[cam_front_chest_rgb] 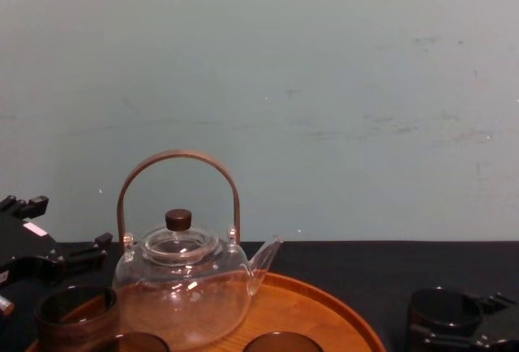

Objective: Pick up the glass from the table and place it on the tray.

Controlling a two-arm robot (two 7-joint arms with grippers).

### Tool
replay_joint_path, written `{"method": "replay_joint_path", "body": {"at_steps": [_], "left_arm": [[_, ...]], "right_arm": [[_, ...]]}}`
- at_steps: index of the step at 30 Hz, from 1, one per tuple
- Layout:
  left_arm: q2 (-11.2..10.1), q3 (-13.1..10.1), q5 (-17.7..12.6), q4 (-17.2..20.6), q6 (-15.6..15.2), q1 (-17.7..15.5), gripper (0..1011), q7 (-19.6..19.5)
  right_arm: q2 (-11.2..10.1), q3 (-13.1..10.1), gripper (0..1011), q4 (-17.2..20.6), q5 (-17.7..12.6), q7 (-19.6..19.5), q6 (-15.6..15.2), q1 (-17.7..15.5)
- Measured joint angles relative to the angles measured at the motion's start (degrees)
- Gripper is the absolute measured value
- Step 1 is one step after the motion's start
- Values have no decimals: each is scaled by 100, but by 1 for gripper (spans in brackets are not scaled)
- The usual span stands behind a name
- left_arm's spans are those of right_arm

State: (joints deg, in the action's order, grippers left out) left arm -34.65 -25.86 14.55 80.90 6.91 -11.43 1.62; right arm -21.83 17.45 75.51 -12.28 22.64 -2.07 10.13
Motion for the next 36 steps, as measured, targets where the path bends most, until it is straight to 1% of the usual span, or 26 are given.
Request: {"method": "replay_joint_path", "body": {"at_steps": [11,30,33,34,36], "left_arm": [[0,0,0,0,0,0,1001,0],[0,0,0,0,0,0,1001,0],[0,0,0,0,0,0,1002,0],[0,0,0,0,0,0,1001,0],[0,0,0,0,0,0,1001,0]], "right_arm": [[95,64,1002,-275,23,29,84,193],[81,56,1002,-239,23,24,78,166],[80,54,960,-236,22,24,76,164],[79,53,928,-235,21,24,76,164],[78,53,911,-234,21,25,75,163]]}}
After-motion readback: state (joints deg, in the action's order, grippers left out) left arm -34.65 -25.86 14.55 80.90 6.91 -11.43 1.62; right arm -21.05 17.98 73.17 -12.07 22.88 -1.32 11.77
